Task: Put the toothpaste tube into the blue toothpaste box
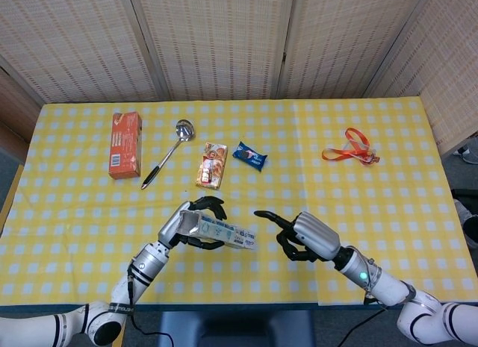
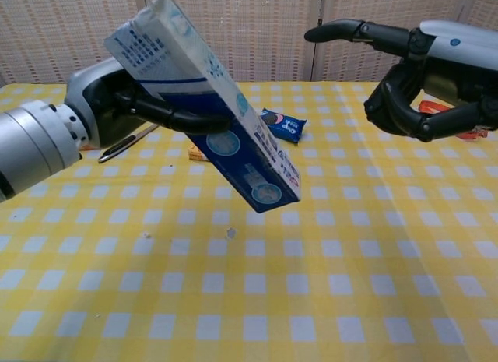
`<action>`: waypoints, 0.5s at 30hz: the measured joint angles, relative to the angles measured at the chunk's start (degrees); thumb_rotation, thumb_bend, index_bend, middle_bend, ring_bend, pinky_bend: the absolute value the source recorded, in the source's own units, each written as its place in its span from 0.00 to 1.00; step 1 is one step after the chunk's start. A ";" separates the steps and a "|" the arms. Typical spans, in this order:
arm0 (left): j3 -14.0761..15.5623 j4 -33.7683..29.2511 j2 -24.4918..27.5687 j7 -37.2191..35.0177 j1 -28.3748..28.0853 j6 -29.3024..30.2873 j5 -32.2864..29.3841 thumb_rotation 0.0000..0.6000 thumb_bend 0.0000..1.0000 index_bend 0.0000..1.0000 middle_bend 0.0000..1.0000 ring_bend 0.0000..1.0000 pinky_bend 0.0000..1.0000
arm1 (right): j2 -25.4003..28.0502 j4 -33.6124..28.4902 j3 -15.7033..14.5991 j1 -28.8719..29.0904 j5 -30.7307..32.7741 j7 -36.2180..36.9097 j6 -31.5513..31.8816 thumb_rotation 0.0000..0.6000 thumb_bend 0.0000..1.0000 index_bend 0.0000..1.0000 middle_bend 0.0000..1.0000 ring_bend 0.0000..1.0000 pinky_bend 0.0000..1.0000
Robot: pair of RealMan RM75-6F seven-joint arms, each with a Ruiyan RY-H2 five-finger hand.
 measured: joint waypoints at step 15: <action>1.37 0.29 2.45 11.15 2.72 5.52 0.59 1.00 0.13 0.58 0.54 0.40 0.42 | 0.46 5.53 0.84 -5.48 3.12 4.26 8.65 1.00 0.91 0.00 0.74 0.79 0.87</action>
